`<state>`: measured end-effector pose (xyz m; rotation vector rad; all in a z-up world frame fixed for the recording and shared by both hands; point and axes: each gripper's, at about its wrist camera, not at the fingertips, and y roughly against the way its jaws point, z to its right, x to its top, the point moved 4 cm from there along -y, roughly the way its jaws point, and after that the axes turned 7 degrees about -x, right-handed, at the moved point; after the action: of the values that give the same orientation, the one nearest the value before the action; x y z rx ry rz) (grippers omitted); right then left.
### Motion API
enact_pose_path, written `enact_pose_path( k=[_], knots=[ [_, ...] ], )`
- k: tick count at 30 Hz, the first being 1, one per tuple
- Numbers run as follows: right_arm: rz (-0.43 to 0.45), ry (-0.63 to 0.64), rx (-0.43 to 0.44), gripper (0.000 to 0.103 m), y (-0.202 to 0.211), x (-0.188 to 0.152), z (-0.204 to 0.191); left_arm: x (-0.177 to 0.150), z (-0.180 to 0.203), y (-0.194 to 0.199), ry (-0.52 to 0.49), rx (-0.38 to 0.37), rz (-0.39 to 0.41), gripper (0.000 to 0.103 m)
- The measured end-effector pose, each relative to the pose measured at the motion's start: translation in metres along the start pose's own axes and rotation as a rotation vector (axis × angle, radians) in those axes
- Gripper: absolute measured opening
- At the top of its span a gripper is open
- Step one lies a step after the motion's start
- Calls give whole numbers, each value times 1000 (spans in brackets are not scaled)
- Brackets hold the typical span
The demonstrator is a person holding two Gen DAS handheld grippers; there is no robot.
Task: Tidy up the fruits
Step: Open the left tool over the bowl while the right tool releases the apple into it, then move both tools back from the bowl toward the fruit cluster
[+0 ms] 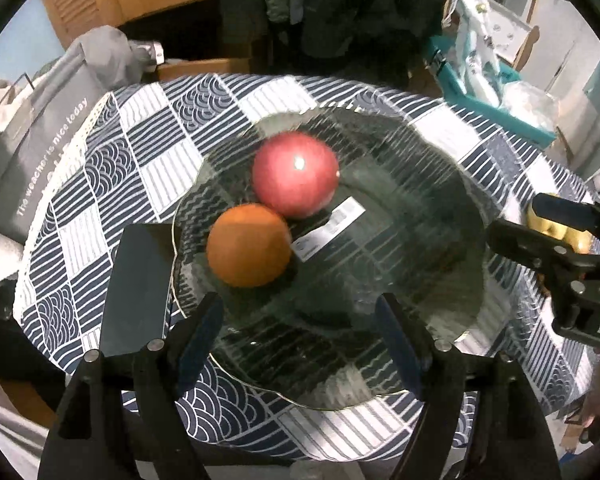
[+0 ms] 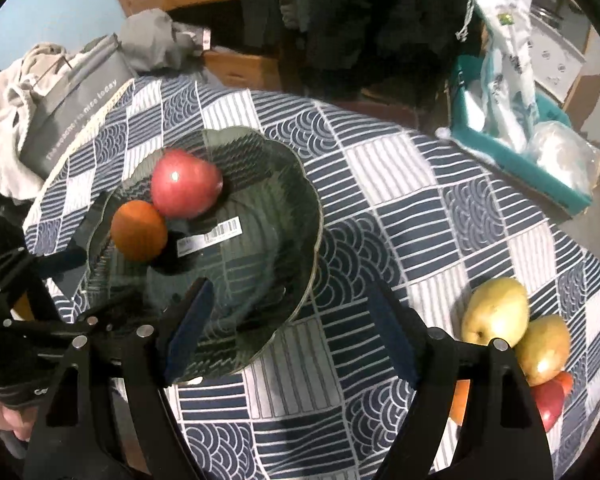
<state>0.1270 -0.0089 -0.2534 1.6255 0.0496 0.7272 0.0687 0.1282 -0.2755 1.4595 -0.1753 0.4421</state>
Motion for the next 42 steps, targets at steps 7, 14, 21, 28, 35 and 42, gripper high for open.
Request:
enact_pose_path(
  k=[7,14,21,28,35,42],
  knots=[
    [67,-13,-74,80,34,1,19,10,22,26,-20,-44,55,81],
    [137,-40,-136,80,73,0,44,18,44,51,-42,-64,105,82],
    [192,-80,-177,80,107,-9,69,22,75,74,-104,-81,156,86],
    [234,-134,-207,80,141,-27,104,23,110,92,-173,-111,185,87],
    [246,-205,-231,81,163,-45,139,23,141,99,-225,-122,194,87],
    [249,-254,-262,83,172,-63,170,25,169,96,-265,-130,186,87]
  ],
)
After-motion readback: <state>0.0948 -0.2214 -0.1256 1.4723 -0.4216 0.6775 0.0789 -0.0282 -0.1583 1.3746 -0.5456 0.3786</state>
